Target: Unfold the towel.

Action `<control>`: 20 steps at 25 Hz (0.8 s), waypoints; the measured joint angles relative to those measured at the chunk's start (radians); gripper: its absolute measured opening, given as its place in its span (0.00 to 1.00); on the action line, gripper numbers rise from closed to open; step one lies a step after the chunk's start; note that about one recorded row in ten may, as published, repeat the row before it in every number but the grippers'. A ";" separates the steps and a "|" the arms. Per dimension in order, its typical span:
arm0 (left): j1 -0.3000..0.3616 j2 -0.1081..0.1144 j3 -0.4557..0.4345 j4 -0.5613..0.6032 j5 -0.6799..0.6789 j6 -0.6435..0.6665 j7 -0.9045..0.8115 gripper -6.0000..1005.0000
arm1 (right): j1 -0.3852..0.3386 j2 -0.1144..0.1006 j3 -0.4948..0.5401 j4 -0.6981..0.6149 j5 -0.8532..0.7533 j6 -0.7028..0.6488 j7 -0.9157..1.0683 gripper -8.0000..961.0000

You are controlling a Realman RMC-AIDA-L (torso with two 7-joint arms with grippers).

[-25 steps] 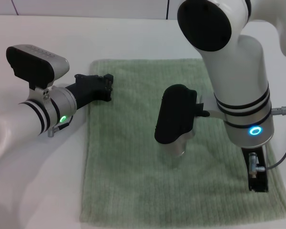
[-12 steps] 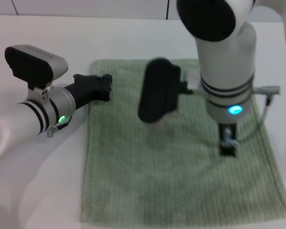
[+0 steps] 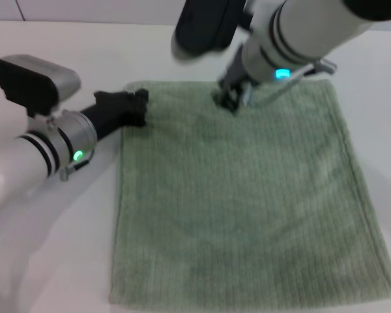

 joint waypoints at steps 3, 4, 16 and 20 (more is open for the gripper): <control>0.016 0.003 -0.023 0.030 0.000 0.000 0.003 0.01 | -0.060 0.001 0.061 -0.001 0.009 -0.188 -0.004 0.24; 0.016 0.003 -0.023 0.030 0.000 0.000 0.003 0.01 | -0.080 0.001 0.068 0.000 0.014 -0.244 -0.004 0.24; 0.120 -0.002 -0.360 0.129 0.042 0.060 -0.003 0.01 | -0.290 0.001 -0.005 0.079 0.128 -0.929 0.006 0.26; 0.125 -0.003 -0.412 0.121 0.042 0.093 -0.002 0.04 | -0.306 0.003 -0.042 0.163 0.162 -1.120 0.015 0.30</control>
